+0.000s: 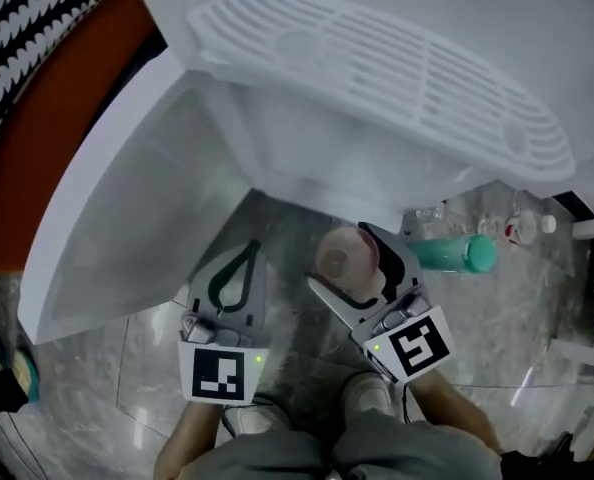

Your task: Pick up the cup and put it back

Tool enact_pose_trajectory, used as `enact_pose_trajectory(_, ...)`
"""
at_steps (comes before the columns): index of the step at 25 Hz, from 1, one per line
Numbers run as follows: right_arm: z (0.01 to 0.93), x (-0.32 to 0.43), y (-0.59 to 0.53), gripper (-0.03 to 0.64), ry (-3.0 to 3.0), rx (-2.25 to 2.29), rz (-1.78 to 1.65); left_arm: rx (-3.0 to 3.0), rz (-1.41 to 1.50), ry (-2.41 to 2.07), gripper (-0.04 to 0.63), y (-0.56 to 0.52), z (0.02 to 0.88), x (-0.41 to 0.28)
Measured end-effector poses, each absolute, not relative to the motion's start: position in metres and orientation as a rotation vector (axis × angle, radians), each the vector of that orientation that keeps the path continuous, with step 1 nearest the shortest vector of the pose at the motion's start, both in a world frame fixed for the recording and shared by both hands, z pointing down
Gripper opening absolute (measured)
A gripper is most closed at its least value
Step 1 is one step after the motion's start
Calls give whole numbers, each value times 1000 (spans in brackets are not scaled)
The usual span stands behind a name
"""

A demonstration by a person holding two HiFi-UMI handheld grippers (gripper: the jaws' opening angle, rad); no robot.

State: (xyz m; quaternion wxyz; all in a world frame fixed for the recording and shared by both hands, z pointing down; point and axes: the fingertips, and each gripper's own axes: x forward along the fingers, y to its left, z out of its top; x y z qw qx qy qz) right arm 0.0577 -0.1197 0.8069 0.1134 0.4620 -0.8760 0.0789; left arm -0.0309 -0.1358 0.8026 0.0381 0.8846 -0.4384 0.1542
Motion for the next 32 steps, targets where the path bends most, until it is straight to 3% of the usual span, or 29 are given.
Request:
enact_pose_trajectory(11, 824, 79, -219, 393, -2460, 1483, 38, 2635, 396, -1281, 12, -107, 796, -21)
enact_pose_trajectory(17, 840, 97, -262, 393, -2409, 1657, 196, 2620, 391, -1304, 12, -104, 793, -32)
enact_pose_trajectory(32, 839, 99, -251, 394, -2317, 1641, 98, 2615, 367, -1280, 12, -101, 792, -30)
